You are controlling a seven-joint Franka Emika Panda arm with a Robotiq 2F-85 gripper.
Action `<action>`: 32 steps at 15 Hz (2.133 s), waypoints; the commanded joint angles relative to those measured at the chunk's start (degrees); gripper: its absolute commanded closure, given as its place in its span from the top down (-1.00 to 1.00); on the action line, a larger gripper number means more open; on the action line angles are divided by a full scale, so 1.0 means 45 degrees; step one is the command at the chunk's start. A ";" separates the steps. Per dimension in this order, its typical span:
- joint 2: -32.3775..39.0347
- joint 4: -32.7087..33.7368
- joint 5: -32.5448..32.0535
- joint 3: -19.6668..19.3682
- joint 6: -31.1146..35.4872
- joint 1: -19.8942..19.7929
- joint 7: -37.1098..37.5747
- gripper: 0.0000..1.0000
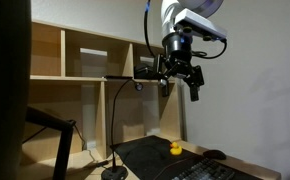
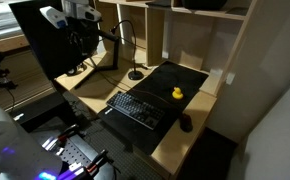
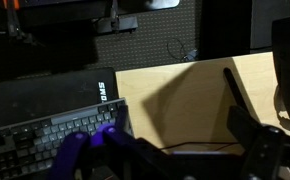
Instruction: Move the rubber duck and the mouse to the left
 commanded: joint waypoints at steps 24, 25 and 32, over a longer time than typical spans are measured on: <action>0.7500 0.2055 -0.1753 -0.3336 0.9738 -0.3235 0.4405 1.00; 0.7770 0.2348 -0.1670 -0.3432 0.9727 -0.3266 0.4473 1.00; 1.1022 0.5291 -0.0967 -0.3805 0.9861 -0.3041 0.8775 1.00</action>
